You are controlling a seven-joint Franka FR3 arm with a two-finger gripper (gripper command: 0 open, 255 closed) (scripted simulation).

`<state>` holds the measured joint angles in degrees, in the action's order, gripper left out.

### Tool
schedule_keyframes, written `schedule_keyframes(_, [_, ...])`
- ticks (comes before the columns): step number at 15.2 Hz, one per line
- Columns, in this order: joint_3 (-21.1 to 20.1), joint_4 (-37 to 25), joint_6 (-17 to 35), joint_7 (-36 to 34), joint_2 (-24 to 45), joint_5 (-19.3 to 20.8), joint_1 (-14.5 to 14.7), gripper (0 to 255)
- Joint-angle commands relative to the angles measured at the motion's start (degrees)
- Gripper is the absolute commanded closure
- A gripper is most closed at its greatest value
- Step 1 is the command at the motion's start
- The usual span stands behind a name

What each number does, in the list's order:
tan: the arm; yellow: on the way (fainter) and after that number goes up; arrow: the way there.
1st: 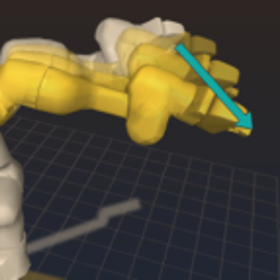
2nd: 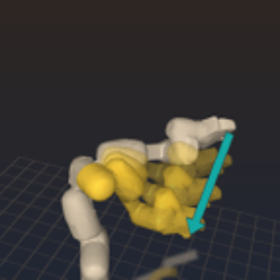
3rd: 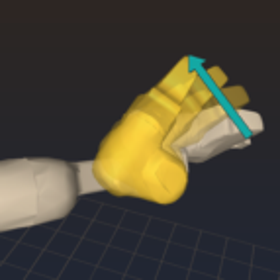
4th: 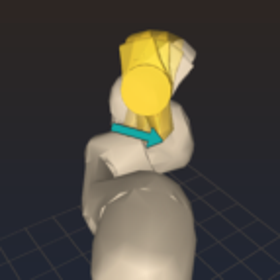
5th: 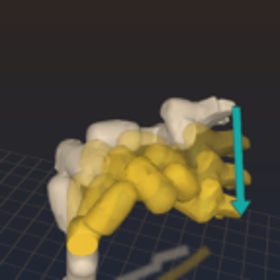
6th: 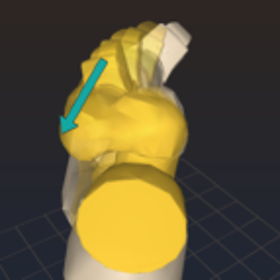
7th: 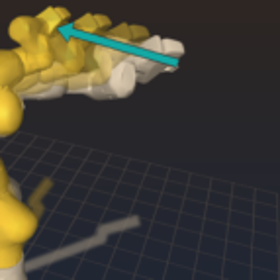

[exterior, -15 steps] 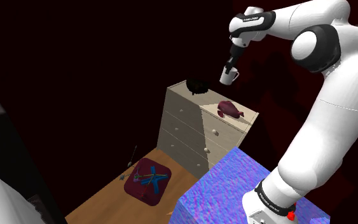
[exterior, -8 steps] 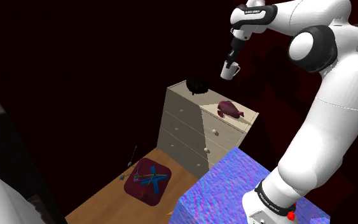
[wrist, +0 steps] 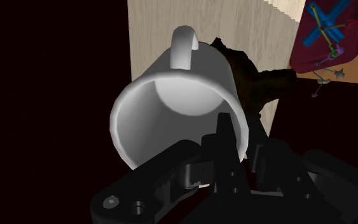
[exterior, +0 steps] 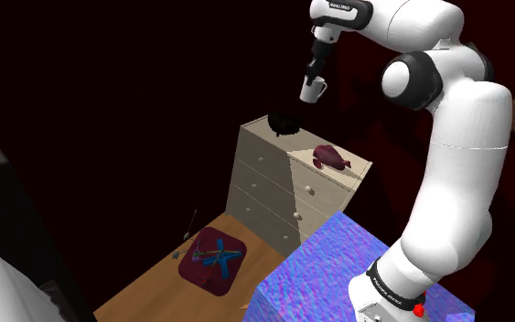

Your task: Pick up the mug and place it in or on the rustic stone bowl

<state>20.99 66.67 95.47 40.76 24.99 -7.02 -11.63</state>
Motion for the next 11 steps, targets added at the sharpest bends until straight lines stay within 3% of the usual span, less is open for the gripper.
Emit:
schedule_keyframes(1, [-0.72, -7.18, -3.28, -1.81, 4.0, -0.82, 0.12, 255])
schedule_keyframes(3, [-1.54, -17.95, -8.15, -3.62, 9.9, -2.04, -0.66, 255])
schedule_keyframes(5, [-3.06, -37.04, -16.74, -5.75, 20.08, -3.82, -3.68, 255])
schedule_keyframes(7, [-2.31, -25.92, -10.98, -5.2, 14.95, -2.87, -1.3, 255])
schedule_keyframes(11, [-1.84, -16.25, -5.11, -4.92, 11.31, -2.09, 0.6, 255])
